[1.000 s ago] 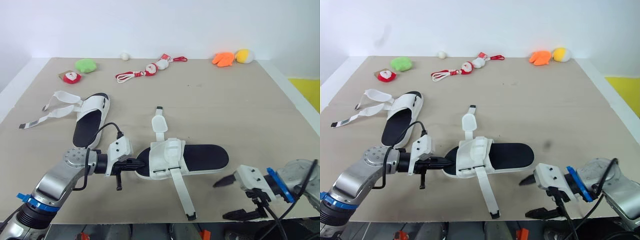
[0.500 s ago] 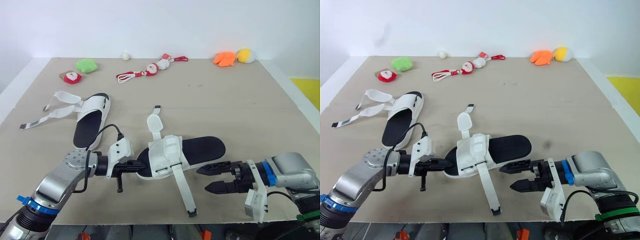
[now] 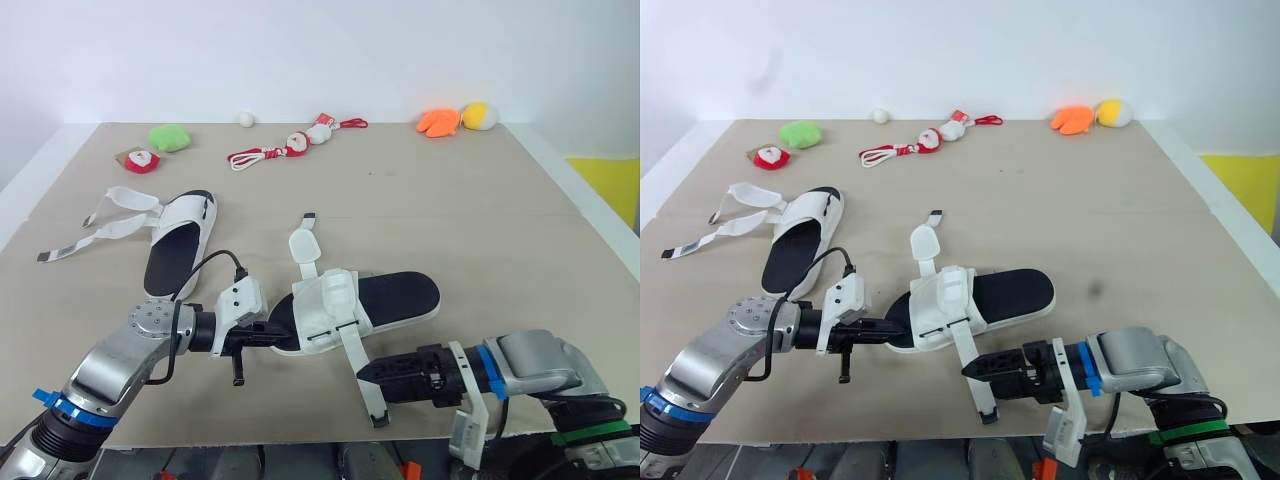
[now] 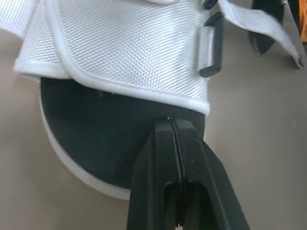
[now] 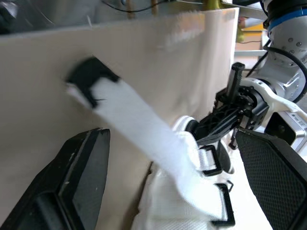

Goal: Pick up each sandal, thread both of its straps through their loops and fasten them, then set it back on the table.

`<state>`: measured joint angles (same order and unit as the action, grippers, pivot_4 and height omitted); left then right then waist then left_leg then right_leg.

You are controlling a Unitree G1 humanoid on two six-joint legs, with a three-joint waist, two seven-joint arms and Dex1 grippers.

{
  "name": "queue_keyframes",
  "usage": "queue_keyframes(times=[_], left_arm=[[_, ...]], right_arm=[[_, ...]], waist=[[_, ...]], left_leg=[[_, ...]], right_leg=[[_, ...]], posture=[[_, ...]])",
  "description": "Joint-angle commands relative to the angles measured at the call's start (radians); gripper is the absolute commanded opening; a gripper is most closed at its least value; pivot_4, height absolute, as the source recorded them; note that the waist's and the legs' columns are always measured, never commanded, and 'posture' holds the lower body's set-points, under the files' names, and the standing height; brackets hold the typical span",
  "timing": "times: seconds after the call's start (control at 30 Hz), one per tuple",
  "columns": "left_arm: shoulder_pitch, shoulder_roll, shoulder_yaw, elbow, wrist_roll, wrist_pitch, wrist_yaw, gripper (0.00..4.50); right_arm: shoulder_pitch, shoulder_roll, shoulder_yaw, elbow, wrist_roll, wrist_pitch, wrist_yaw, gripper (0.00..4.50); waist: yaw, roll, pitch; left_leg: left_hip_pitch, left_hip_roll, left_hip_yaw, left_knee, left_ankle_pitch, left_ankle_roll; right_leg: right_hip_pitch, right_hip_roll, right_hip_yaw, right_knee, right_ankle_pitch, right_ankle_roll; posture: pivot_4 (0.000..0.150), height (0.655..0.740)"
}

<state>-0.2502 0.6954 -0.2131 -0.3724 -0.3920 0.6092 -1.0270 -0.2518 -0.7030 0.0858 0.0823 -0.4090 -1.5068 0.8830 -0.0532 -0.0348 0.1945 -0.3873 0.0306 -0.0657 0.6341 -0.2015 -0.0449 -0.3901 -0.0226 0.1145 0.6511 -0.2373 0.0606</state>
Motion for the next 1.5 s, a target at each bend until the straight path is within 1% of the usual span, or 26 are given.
queue_keyframes(times=[0.03, 0.1, 0.13, 0.17, 0.2, 0.27, 0.33, 0.37, 0.47, 0.57, 0.7, 0.8, 0.83, 0.9, 0.97, 1.03, 1.1, 1.2, 1.23, 1.3, 1.37, 1.4, 1.5], left_arm=[[0.001, 0.014, -0.007, -0.012, 0.000, 0.012, -0.003, 0.00], [0.000, 0.014, -0.005, -0.014, 0.000, 0.015, -0.001, 0.00], [0.001, 0.014, -0.004, -0.014, 0.000, 0.015, 0.000, 0.00], [0.002, 0.015, -0.003, -0.015, -0.001, 0.016, 0.001, 0.00], [0.003, 0.015, -0.002, -0.016, -0.001, 0.016, 0.001, 0.00], [0.002, 0.015, -0.001, -0.016, -0.002, 0.017, 0.002, 0.00], [-0.001, 0.013, -0.001, -0.014, -0.001, 0.018, 0.003, 0.00], [-0.002, 0.011, -0.001, -0.013, -0.001, 0.018, 0.005, 0.00], [-0.003, 0.008, -0.002, -0.011, 0.000, 0.017, 0.008, 0.00], [-0.008, 0.009, -0.002, -0.006, 0.001, 0.016, 0.007, 0.00], [-0.021, 0.014, -0.002, 0.008, 0.004, 0.012, -0.003, 0.00], [-0.035, 0.017, -0.001, 0.023, 0.008, 0.007, -0.010, 0.00], [-0.041, 0.017, -0.002, 0.025, 0.009, 0.006, -0.010, 0.00], [-0.048, 0.015, -0.004, 0.031, 0.011, 0.005, -0.010, 0.00], [-0.050, 0.014, -0.005, 0.031, 0.011, 0.005, -0.009, 0.00], [-0.048, 0.017, -0.002, 0.027, 0.010, 0.006, -0.008, 0.00], [-0.048, 0.019, -0.001, 0.027, 0.010, 0.005, -0.008, 0.00], [-0.046, 0.020, 0.002, 0.024, 0.010, 0.006, 0.000, 0.00], [-0.046, 0.018, 0.003, 0.022, 0.010, 0.006, 0.005, 0.00], [-0.045, 0.016, 0.003, 0.020, 0.010, 0.007, 0.011, 0.00], [-0.041, 0.014, 0.004, 0.014, 0.008, 0.009, 0.017, 0.00], [-0.037, 0.014, 0.005, 0.010, 0.008, 0.010, 0.019, 0.00], [-0.028, 0.014, 0.007, 0.002, 0.006, 0.012, 0.024, 0.00]], right_arm=[[0.006, 0.003, 0.030, -0.036, -0.057, 0.013, -0.059, 4.23], [0.011, -0.017, 0.058, -0.047, -0.047, 0.018, -0.094, 3.63], [0.013, -0.029, 0.074, -0.055, -0.038, 0.017, -0.112, 3.22], [0.016, -0.043, 0.089, -0.066, -0.026, 0.017, -0.128, 2.67], [0.017, -0.056, 0.102, -0.075, -0.021, 0.018, -0.141, 2.02], [0.016, -0.083, 0.124, -0.087, -0.013, 0.027, -0.164, 1.15], [0.013, -0.102, 0.135, -0.091, -0.024, 0.037, -0.182, 0.14], [0.011, -0.111, 0.139, -0.090, -0.028, 0.043, -0.189, 0.05], [0.005, -0.167, 0.188, -0.078, 0.032, 0.076, -0.217, 0.05], [-0.011, -0.289, 0.302, -0.122, 0.238, 0.180, -0.216, 0.05], [-0.073, -0.434, 0.420, -0.241, 0.550, 0.386, -0.101, 0.05], [-0.100, -0.473, 0.449, -0.296, 0.751, 0.537, 0.011, 0.05], [-0.108, -0.474, 0.446, -0.330, 0.862, 0.656, 0.050, 0.05], [-0.117, -0.461, 0.426, -0.372, 0.993, 0.810, 0.112, 0.05], [-0.139, -0.455, 0.403, -0.482, 1.095, 1.014, 0.096, 0.05], [-0.235, -0.431, 0.391, -0.535, 1.263, 1.330, 0.043, 0.05], [-0.312, -0.404, 0.367, -0.536, 1.391, 1.562, 0.014, 0.05], [-0.496, -0.351, 0.346, -0.458, 1.616, 1.957, -0.006, 0.05], [-0.538, -0.323, 0.336, -0.432, 1.663, 2.048, -0.027, 0.05], [-0.576, -0.277, 0.309, -0.402, 1.724, 2.179, -0.066, 0.05], [-0.593, -0.238, 0.286, -0.379, 1.738, 2.279, -0.093, 0.05], [-0.601, -0.213, 0.275, -0.357, 1.741, 2.329, -0.120, 0.05], [-0.626, -0.152, 0.244, -0.295, 1.733, 2.442, -0.171, 0.05]], waist=[[0.000, 0.000, 0.000], [0.000, 0.000, 0.000], [0.001, 0.000, 0.000], [0.001, 0.000, 0.000], [0.001, 0.000, 0.000], [0.001, 0.000, 0.000], [0.001, 0.000, 0.000], [0.001, 0.000, 0.000], [0.001, 0.000, 0.000], [0.002, 0.000, 0.000], [0.001, 0.002, 0.001], [0.004, 0.001, 0.001], [0.004, 0.002, 0.001], [0.004, 0.002, 0.001], [0.004, 0.002, 0.001], [0.003, 0.003, 0.002], [0.003, 0.003, 0.002], [0.005, 0.002, 0.002], [0.005, 0.003, 0.002], [0.005, 0.002, 0.001], [0.006, 0.003, 0.001], [0.007, 0.003, 0.002], [0.007, 0.003, 0.002]], left_leg=[[0.000, 0.000, 0.000, 0.000, 0.000, 0.000], [0.000, 0.000, 0.000, 0.000, 0.000, 0.000], [-0.001, 0.000, 0.000, 0.000, 0.000, 0.000], [-0.001, 0.000, 0.000, 0.000, 0.000, 0.000], [-0.001, 0.000, 0.000, 0.000, 0.000, 0.000], [-0.001, 0.000, 0.000, -0.001, 0.000, 0.000], [-0.001, 0.000, 0.000, -0.001, 0.000, 0.000], [-0.001, 0.000, 0.000, -0.001, 0.000, 0.000], [-0.001, 0.000, 0.000, -0.001, 0.000, 0.000], [-0.002, -0.001, 0.000, -0.001, 0.000, 0.000], [-0.002, -0.001, 0.001, -0.001, 0.000, 0.000], [-0.002, -0.001, 0.001, 0.000, 0.000, 0.000], [-0.002, -0.001, 0.001, 0.000, 0.000, 0.000], [-0.003, -0.001, 0.001, 0.000, 0.000, 0.000], [-0.003, -0.001, 0.001, 0.000, 0.000, 0.000], [-0.004, 0.000, 0.001, 0.000, 0.000, 0.000], [-0.005, 0.000, 0.001, 0.000, 0.000, 0.000], [-0.006, 0.000, 0.000, 0.000, 0.000, 0.001], [-0.007, 0.000, 0.000, 0.000, 0.000, 0.001], [-0.011, 0.000, 0.000, 0.000, 0.000, 0.001], [-0.016, 0.000, -0.002, 0.000, 0.000, 0.001], [-0.020, 0.000, -0.003, 0.000, 0.000, 0.001], [-0.021, 0.000, -0.003, 0.000, 0.000, 0.001]], right_leg=[[0.000, 0.000, 0.000, 0.000, 0.000, 0.000], [0.000, 0.000, 0.000, 0.000, 0.000, 0.000], [0.000, 0.000, 0.000, 0.000, 0.000, 0.000], [0.000, 0.000, 0.000, 0.000, -0.001, -0.001], [0.000, 0.000, 0.000, 0.000, -0.001, -0.001], [-0.001, 0.000, 0.000, 0.000, -0.001, -0.001], [-0.001, 0.000, 0.000, 0.000, -0.001, -0.001], [-0.001, 0.000, 0.000, 0.000, -0.001, -0.001], [-0.001, 0.000, 0.000, 0.000, -0.001, -0.001], [-0.001, -0.001, 0.001, 0.000, -0.001, -0.001], [-0.001, -0.001, 0.003, 0.000, -0.001, -0.001], [-0.001, -0.001, 0.003, 0.000, -0.001, -0.001], [-0.001, -0.001, 0.003, 0.000, -0.001, -0.001], [-0.001, -0.001, 0.003, 0.000, -0.001, -0.001], [-0.001, -0.001, 0.003, 0.000, -0.001, -0.001], [-0.003, -0.001, 0.003, 0.000, -0.001, -0.001], [-0.005, 0.000, 0.002, 0.000, 0.000, -0.001], [-0.006, 0.000, 0.001, 0.000, 0.000, -0.001], [-0.007, 0.000, 0.000, 0.000, 0.000, -0.001], [-0.011, 0.000, 0.000, 0.000, 0.001, -0.001], [-0.015, 0.000, -0.002, 0.000, 0.000, -0.001], [-0.018, 0.000, -0.002, 0.000, 0.001, 0.001], [-0.018, 0.000, -0.002, 0.000, 0.002, 0.003]], posture=[[0.150, 0.7400], [0.150, 0.7400], [0.150, 0.7400], [0.150, 0.7400], [0.150, 0.7400], [0.150, 0.7400], [0.150, 0.7400], [0.150, 0.7400], [0.150, 0.7400], [0.150, 0.7400], [0.150, 0.7400], [0.150, 0.7400], [0.150, 0.7400], [0.150, 0.7400], [0.150, 0.7400], [0.150, 0.7400], [0.150, 0.7400], [0.150, 0.7400], [0.150, 0.7400], [0.150, 0.7400], [0.150, 0.7400], [0.150, 0.7400], [0.150, 0.7400]])
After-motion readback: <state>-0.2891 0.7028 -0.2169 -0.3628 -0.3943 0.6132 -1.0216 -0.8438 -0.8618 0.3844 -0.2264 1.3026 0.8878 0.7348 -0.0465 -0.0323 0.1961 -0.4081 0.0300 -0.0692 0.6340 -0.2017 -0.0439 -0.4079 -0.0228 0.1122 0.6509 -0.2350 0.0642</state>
